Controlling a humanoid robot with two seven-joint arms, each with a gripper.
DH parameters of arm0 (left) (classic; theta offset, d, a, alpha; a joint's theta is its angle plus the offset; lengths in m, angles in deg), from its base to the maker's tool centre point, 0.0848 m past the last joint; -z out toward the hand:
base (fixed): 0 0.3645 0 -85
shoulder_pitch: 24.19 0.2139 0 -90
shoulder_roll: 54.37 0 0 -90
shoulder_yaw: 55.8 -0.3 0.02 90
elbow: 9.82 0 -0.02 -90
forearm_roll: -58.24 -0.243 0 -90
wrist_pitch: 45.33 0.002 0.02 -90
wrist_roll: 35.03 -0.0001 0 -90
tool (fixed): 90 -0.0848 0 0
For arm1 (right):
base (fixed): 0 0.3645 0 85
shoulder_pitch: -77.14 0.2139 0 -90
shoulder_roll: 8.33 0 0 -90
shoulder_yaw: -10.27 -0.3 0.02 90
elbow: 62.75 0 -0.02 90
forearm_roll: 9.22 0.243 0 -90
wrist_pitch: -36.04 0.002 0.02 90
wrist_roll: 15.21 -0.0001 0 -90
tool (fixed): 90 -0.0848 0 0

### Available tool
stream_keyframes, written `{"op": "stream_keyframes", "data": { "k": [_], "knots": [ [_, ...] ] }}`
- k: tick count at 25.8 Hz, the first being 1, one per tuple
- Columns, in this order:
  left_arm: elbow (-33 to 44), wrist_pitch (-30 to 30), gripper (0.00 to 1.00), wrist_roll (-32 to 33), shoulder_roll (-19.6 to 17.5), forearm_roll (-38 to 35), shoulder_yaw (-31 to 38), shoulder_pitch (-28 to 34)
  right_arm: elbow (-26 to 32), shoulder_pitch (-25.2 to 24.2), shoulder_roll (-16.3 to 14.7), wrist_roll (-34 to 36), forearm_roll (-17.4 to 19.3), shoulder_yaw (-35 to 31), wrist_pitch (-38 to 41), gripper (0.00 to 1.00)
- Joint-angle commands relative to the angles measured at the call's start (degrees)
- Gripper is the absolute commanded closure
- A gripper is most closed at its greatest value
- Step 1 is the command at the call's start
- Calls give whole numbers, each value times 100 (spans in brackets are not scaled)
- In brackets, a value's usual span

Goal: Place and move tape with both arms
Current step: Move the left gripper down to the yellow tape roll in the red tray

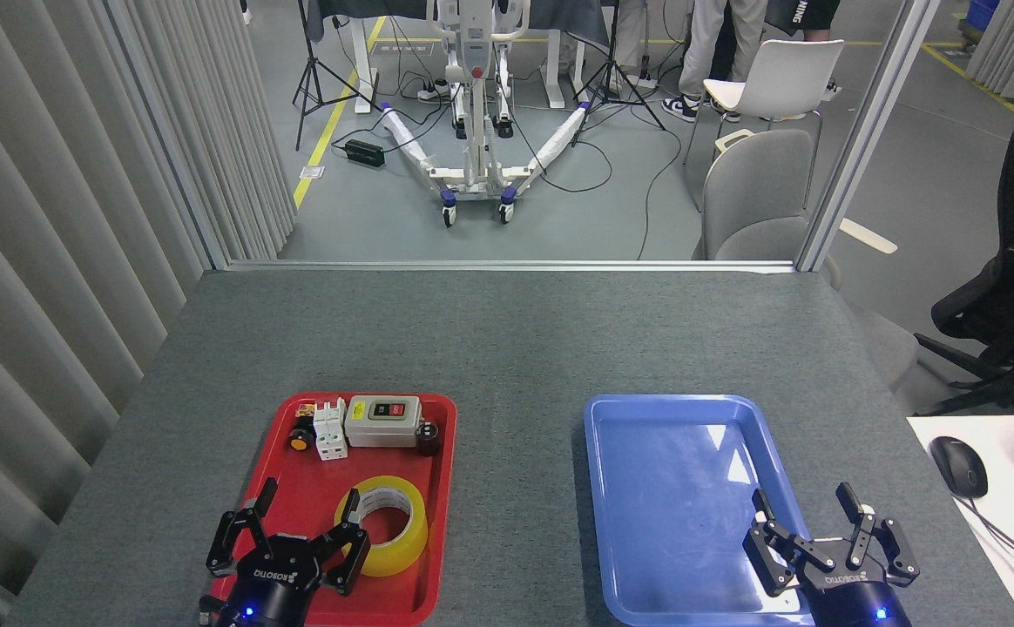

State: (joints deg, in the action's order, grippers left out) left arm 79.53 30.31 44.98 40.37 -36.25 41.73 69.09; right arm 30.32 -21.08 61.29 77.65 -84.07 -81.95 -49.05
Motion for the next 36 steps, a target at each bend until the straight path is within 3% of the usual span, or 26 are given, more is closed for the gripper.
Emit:
{"op": "stream_keyframes", "data": {
  "k": [1, 12, 16, 24, 28, 30, 33, 36],
  "knots": [
    [12, 13, 0, 24, -8, 80, 38, -3, 221, -224, 8, -4, -12, 3, 1, 0],
    [-14, 48, 0, -11, 1, 396, 126, 32, 256, -304, 78, 4, -21, -68, 10, 0],
    [-181, 461, 0, -29, 36, 388, 82, -65, 256, -303, 69, 4, -21, -68, 10, 0],
    [-1262, 804, 0, -64, 10, 379, 73, -1066, 256, -295, 78, 4, -12, -68, 10, 0],
    [-1271, 795, 0, 165, 10, 502, 82, -1304, 238, -303, 78, 4, -12, -76, 1, 0],
    [-1218, 804, 0, 587, 1, 968, 82, -1400, 238, -295, 78, 4, -12, -76, 1, 0],
    [-1148, 865, 0, 1852, -69, 1750, 91, -1541, 230, -295, 78, 4, -12, -85, 1, 0],
    [-1095, 1120, 0, 3038, -131, 1785, 91, -1682, 221, -295, 78, 4, -12, -85, 1, 0]
  ]
}}
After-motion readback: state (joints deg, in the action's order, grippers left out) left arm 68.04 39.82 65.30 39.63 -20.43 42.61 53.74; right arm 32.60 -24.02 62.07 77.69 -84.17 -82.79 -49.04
